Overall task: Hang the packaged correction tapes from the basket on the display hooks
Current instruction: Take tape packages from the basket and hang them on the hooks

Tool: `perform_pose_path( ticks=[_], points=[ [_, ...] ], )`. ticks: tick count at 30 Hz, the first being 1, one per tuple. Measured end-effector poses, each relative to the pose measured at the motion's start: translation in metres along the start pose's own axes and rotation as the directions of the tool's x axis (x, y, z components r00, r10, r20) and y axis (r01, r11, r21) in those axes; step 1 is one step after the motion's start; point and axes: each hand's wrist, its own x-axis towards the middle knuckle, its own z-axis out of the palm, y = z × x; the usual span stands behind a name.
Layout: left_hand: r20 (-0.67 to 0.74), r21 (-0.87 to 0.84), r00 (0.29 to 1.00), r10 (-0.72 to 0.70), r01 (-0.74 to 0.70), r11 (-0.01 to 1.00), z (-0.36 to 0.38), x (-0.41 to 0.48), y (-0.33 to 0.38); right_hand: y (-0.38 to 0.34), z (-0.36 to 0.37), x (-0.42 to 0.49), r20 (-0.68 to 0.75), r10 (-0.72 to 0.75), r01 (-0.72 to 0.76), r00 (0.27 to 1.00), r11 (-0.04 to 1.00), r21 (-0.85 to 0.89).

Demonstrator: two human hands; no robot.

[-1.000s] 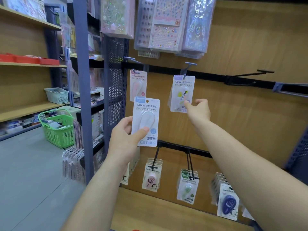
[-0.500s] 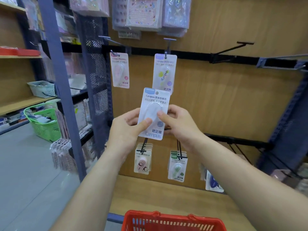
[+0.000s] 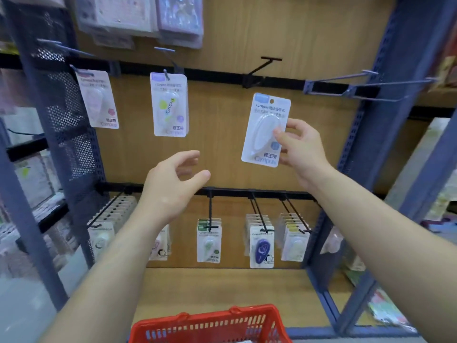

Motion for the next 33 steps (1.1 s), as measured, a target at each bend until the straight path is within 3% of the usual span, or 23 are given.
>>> perform_pose_path(
  ticks=[7,16,26,30,33],
  points=[
    [-0.086,0.050,0.995,0.053,-0.049,0.998,0.001,0.010,0.015,-0.022,-0.002,0.037,-0.009,-0.063,0.063,0.998,0.997,-0.039],
    [-0.053,0.139,0.995,0.086,-0.078,0.987,0.004,0.008,0.009,-0.023,0.019,0.047,-0.050,-0.021,0.020,0.999,1.000,-0.011],
    [-0.037,0.166,0.996,0.081,-0.074,0.983,0.003,0.008,0.002,-0.016,0.033,0.050,-0.140,-0.078,0.073,0.987,0.997,-0.040],
    [-0.034,0.184,0.996,0.082,-0.074,0.980,0.004,0.009,-0.001,-0.013,0.034,0.054,-0.111,-0.013,0.000,0.994,0.992,-0.122],
    [-0.009,0.202,0.997,0.076,-0.073,0.977,0.006,0.007,-0.003,0.002,0.031,0.050,-0.097,0.047,-0.082,0.994,0.915,-0.396]
  ],
)
